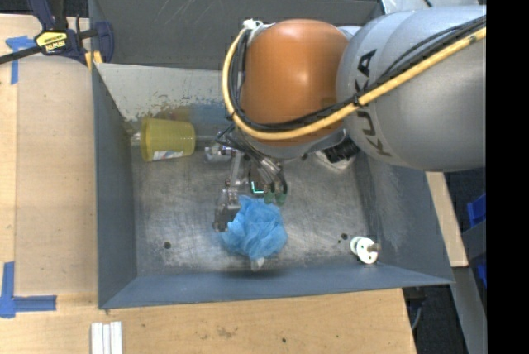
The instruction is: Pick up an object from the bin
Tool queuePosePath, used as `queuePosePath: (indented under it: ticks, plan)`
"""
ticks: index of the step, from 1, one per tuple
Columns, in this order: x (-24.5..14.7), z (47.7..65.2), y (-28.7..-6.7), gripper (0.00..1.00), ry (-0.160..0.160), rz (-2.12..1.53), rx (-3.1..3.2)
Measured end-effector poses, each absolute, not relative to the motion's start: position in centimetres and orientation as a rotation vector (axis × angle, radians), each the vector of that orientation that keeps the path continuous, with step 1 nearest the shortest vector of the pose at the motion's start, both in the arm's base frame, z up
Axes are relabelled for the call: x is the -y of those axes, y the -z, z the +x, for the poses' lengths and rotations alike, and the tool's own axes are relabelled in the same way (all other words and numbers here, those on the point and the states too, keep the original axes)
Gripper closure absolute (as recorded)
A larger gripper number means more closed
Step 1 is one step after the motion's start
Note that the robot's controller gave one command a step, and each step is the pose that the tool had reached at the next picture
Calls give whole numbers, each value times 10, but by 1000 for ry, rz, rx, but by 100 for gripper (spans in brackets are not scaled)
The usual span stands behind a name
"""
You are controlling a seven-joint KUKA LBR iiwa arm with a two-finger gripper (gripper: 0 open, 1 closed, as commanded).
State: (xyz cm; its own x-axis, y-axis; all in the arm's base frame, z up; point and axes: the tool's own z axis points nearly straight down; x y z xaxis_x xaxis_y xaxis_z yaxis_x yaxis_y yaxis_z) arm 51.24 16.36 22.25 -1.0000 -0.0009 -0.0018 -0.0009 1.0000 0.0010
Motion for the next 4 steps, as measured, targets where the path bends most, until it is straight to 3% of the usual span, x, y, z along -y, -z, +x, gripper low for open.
queuePosePath:
  ticks: [1, 2, 3, 4]
  plan:
    - [-163, 513, -223, 0, -1, 1, -3139]
    - [-142, 511, -183, 0, -2, -174, -3131]
    - [-127, 510, -161, 0, -1, -255, -3132]
    - [-76, 506, -113, 0, 5, -311, -3124]
